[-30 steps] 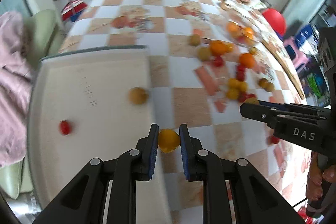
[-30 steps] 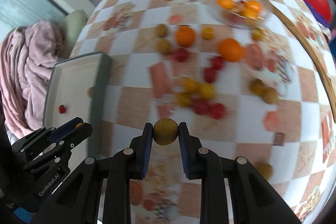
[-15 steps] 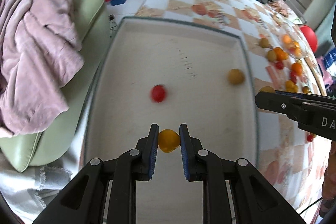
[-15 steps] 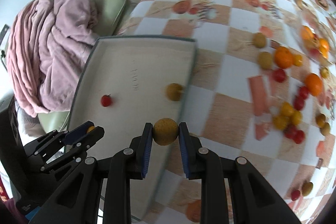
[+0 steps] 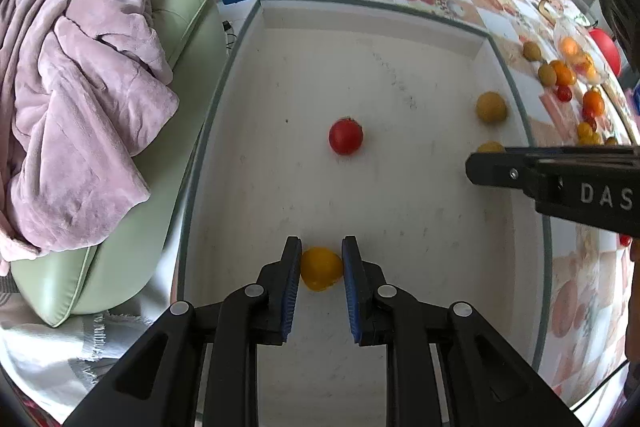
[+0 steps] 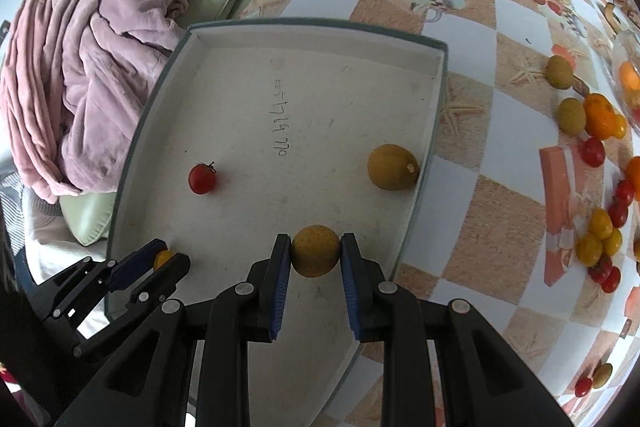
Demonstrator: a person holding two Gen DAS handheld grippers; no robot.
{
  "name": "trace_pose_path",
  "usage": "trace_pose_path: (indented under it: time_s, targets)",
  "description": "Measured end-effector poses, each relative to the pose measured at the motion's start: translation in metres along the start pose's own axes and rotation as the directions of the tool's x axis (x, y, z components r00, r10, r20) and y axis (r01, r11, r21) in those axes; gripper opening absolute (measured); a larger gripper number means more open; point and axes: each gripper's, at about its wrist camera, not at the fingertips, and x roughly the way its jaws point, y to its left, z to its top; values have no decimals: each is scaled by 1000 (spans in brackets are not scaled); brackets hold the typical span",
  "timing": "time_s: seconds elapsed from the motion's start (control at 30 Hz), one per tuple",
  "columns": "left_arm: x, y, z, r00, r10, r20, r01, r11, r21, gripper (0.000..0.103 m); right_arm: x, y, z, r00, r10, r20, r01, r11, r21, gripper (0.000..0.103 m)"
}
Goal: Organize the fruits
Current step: 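Carry both held yellow tomatoes over the white tray, then open both tools to release the yellow tomatoes into the tray, then move both open tools back over the fruit on the table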
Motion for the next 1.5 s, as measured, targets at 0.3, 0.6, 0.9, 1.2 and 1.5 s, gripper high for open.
trace_pose_path:
  time_s: [0.3, 0.6, 0.9, 1.2, 1.5]
  targets:
    - [1, -1, 0, 1000, 15, -4, -15, 999, 32, 26, 8, 11, 2, 1000, 2, -9, -2, 1000, -21, 53]
    - [-6, -3, 2, 999, 27, 20, -28, 999, 42, 76, -20, 3, 1, 998, 29, 64, -30, 999, 16, 69]
    - [-22, -40, 18, 998, 9, 59, -16, 992, 122, 76, -59, -43, -18, 991, 2, 136, -20, 991, 135, 73]
    - [-37, -108, 35, 994, -69, 82, 48, 970, 240, 76, -88, -121, -68, 986, -88, 140, 41, 950, 310, 73]
    - [-35, -189, 53, 985, -159, 74, 127, 938, 322, 76, -109, -207, -129, 975, -203, 96, 131, 861, 492, 73]
